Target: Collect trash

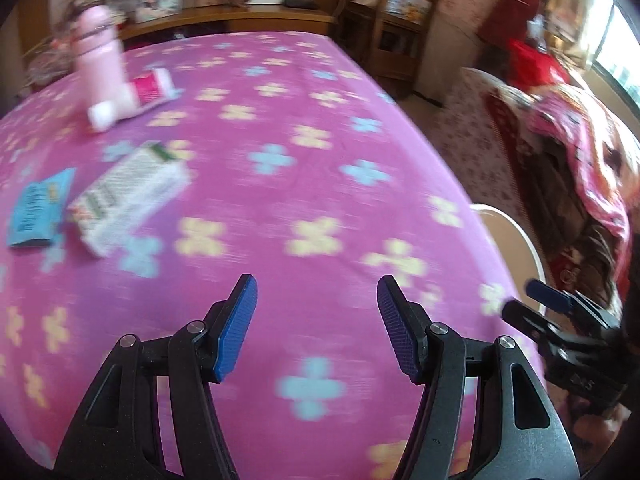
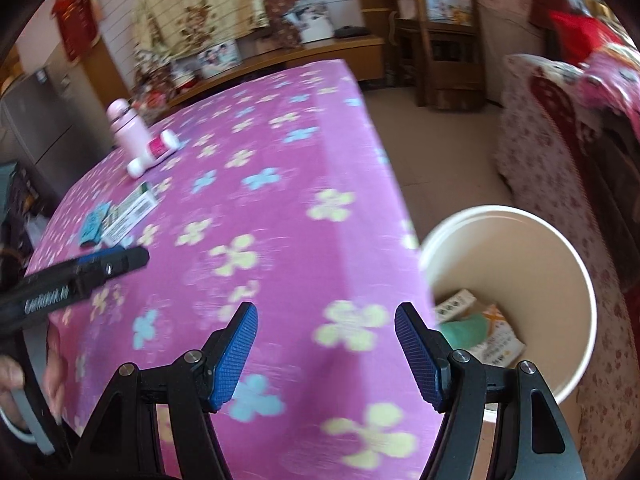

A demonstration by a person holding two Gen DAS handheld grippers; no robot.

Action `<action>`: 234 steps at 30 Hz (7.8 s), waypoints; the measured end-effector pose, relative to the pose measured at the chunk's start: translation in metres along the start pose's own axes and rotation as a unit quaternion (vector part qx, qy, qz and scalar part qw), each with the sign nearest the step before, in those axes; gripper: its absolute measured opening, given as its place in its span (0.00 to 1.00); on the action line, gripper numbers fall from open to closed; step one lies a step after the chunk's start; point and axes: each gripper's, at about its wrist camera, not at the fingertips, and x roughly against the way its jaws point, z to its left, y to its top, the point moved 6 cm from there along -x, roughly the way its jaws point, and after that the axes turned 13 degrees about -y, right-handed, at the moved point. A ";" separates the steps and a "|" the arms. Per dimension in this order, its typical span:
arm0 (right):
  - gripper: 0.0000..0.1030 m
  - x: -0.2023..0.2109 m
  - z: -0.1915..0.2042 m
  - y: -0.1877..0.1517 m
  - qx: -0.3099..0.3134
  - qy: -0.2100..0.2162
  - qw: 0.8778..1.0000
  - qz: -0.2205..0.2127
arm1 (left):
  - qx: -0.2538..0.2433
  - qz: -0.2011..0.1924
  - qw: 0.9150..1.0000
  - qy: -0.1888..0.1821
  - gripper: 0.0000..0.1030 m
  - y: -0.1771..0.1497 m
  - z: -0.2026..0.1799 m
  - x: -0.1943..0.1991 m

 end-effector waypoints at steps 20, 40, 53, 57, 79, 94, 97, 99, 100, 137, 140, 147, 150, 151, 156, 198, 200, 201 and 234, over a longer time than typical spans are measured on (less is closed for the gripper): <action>0.67 -0.001 0.061 0.005 0.035 0.039 0.999 0.003 | 0.141 -0.012 0.988 0.059 0.61 0.059 0.154 -0.007; 0.67 -0.020 0.129 0.015 0.064 0.075 0.995 0.025 | 0.135 -0.019 0.971 0.195 0.61 0.086 0.298 0.053; 0.73 -0.052 0.222 0.054 0.087 0.111 0.990 0.031 | 0.169 0.024 0.982 0.085 0.61 -0.026 0.295 0.110; 0.77 -0.065 0.255 0.071 0.102 0.103 0.989 0.028 | 0.184 -0.013 0.983 0.022 0.61 -0.032 0.273 0.133; 0.54 -0.051 0.242 0.054 0.133 0.080 0.988 0.002 | 0.056 0.034 0.992 0.103 0.68 -0.026 0.238 0.072; 0.54 0.023 0.184 0.022 0.124 0.066 0.989 -0.053 | 0.030 -0.021 0.998 0.051 0.52 -0.033 0.133 0.101; 0.54 0.030 0.159 0.018 0.109 0.056 0.991 -0.057 | 0.013 -0.024 0.999 0.039 0.51 -0.029 0.105 0.098; 0.54 0.033 0.143 0.016 0.097 0.050 0.992 -0.058 | 0.004 -0.026 0.999 0.029 0.51 -0.026 0.086 0.094; 0.54 0.035 0.133 0.016 0.091 0.046 0.993 -0.058 | -0.001 -0.025 0.999 0.023 0.51 -0.025 0.076 0.090; 0.40 -0.004 -0.114 -0.038 -0.107 -0.019 0.994 0.021 | -0.108 0.044 0.991 -0.065 0.51 -0.019 -0.139 -0.038; 0.50 0.003 -0.136 -0.038 -0.148 -0.023 0.989 0.014 | -0.099 0.049 0.991 -0.074 0.51 -0.019 -0.141 -0.041; 0.61 0.024 -0.166 -0.038 -0.175 -0.047 0.983 -0.003 | -0.105 0.054 0.988 -0.104 0.52 -0.018 -0.167 -0.050; 0.61 0.027 -0.171 -0.043 -0.176 -0.057 0.983 -0.001 | -0.111 0.059 0.986 -0.113 0.52 -0.019 -0.182 -0.059; 0.61 0.028 -0.172 -0.044 -0.176 -0.063 0.982 -0.003 | -0.112 0.061 0.985 -0.116 0.52 -0.020 -0.187 -0.062; 0.64 0.034 -0.181 -0.049 -0.174 -0.088 0.981 -0.009 | -0.119 0.066 0.982 -0.133 0.53 -0.021 -0.210 -0.080; 0.77 0.101 -0.117 -0.030 -0.134 -0.160 0.971 -0.114 | -0.135 -0.066 0.987 -0.049 0.68 -0.013 -0.172 -0.001; 0.77 0.109 -0.111 -0.027 -0.135 -0.164 0.969 -0.124 | -0.138 -0.079 0.986 -0.046 0.68 -0.013 -0.170 0.009; 0.77 0.113 -0.108 -0.026 -0.135 -0.166 0.969 -0.128 | -0.138 -0.086 0.986 -0.046 0.68 -0.013 -0.168 0.015; 0.79 0.157 -0.068 -0.016 -0.124 -0.178 0.960 -0.178 | -0.153 -0.176 0.972 -0.017 0.69 -0.020 -0.143 0.076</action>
